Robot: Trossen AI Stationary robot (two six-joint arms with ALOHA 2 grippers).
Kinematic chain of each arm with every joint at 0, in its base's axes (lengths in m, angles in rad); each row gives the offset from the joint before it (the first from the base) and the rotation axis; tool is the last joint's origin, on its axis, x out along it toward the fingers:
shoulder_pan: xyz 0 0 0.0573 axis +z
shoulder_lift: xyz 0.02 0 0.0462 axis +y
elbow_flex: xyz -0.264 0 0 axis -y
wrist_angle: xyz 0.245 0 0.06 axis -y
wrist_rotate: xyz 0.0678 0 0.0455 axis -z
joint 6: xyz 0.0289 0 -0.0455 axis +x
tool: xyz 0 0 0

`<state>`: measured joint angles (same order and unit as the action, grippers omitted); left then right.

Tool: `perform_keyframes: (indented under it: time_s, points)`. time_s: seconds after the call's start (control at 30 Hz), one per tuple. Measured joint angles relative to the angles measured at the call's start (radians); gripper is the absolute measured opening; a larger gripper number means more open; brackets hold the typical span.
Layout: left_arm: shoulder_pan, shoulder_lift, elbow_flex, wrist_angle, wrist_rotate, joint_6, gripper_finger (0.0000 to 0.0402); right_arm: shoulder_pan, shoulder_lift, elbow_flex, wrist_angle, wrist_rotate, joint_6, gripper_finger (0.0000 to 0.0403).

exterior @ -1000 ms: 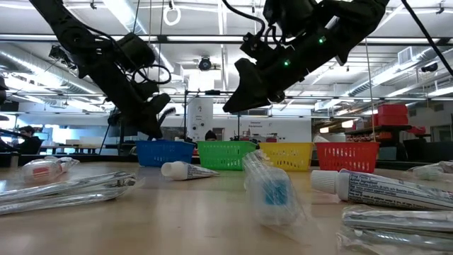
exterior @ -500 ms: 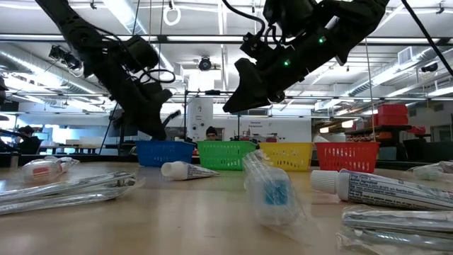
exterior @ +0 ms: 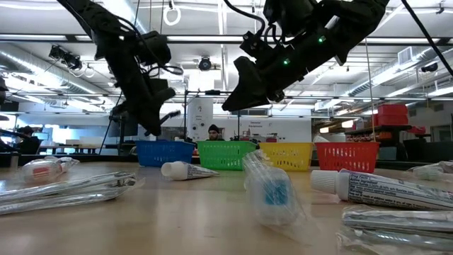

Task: Pick & Place Travel size toiletries
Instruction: Put the blue razor into the blue bin, then put the left silver nail cutter into the green bin

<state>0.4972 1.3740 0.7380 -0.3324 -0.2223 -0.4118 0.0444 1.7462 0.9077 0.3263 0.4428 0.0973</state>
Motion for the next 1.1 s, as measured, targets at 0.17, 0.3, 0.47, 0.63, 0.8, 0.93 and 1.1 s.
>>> perform_keyframes:
  time_s: [0.17,0.3,0.47,0.63,0.8,0.93,1.1]
  points:
    - [0.000,0.115,-0.001,0.011,-0.010,-0.015,0.0048,0.000,0.000,0.000,0.011,-0.008,0.000,0.0111]
    - [0.000,0.155,-0.001,0.051,-0.012,-0.018,0.0045,0.000,0.000,0.000,0.015,-0.056,0.000,0.0111]
    - [0.000,0.161,0.000,0.091,0.023,0.006,0.0076,0.000,0.000,0.000,0.013,-0.131,-0.022,0.0119]
    - [0.000,0.161,0.000,0.102,0.000,0.030,0.0113,0.001,0.000,0.000,0.011,-0.219,-0.034,0.0151]
    - [0.000,0.157,0.027,0.093,0.018,0.051,0.0130,0.003,0.000,0.000,-0.011,-0.268,-0.027,0.0184]
    - [-0.007,0.157,0.099,0.018,0.035,0.069,0.0125,0.006,0.000,0.000,-0.069,-0.271,-0.023,0.0199]
    - [-0.054,0.157,0.191,-0.095,0.040,0.130,0.0112,0.033,-0.030,0.000,-0.188,-0.271,0.012,0.0205]
